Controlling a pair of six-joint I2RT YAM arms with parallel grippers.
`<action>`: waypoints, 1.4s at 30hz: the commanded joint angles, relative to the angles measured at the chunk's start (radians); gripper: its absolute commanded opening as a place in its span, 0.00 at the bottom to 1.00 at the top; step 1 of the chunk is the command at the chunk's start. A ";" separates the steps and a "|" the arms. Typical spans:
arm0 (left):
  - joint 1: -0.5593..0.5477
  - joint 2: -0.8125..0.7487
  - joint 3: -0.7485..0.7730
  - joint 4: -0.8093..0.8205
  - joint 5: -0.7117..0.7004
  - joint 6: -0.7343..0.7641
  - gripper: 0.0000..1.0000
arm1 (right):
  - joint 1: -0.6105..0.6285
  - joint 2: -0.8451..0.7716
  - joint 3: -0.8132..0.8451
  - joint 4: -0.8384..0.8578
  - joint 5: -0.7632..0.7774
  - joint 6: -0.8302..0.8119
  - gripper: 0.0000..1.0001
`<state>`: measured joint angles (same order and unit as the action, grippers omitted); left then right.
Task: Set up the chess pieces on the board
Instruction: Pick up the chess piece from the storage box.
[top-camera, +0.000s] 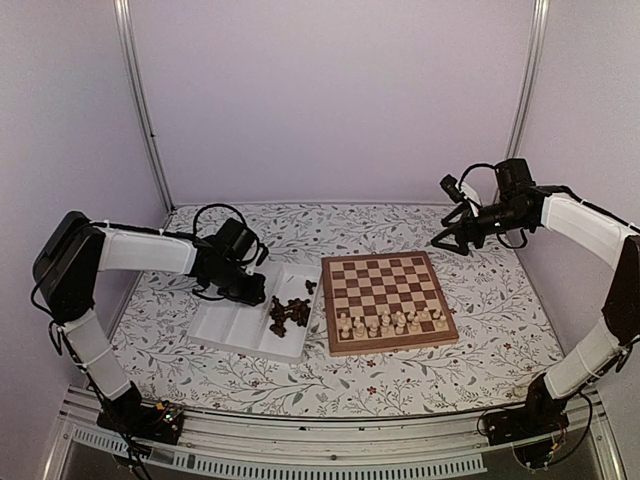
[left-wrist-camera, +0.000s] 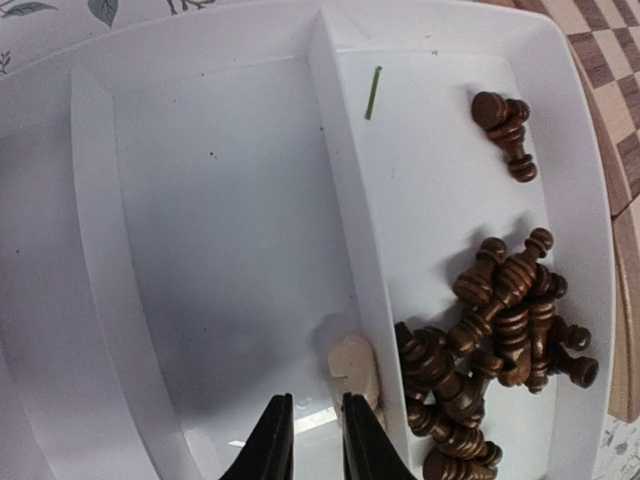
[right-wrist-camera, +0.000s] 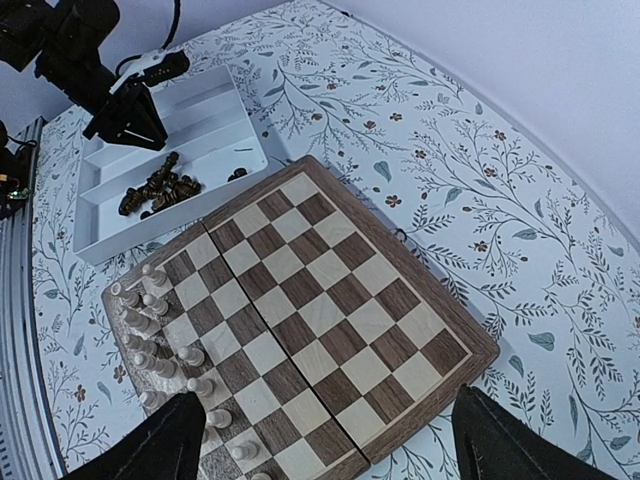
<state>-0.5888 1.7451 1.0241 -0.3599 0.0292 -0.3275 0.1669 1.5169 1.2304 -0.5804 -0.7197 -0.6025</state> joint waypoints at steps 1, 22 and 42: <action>0.007 -0.035 -0.027 0.004 0.024 -0.015 0.21 | -0.004 -0.003 -0.009 0.000 -0.029 -0.003 0.89; -0.034 0.042 -0.027 -0.068 0.021 -0.013 0.32 | -0.005 0.006 -0.006 -0.006 -0.053 -0.003 0.88; -0.053 0.038 -0.049 -0.189 -0.016 -0.004 0.28 | -0.005 0.013 -0.012 -0.010 -0.084 -0.007 0.88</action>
<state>-0.6277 1.7714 0.9985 -0.4526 0.0185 -0.3351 0.1669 1.5219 1.2304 -0.5808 -0.7788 -0.6025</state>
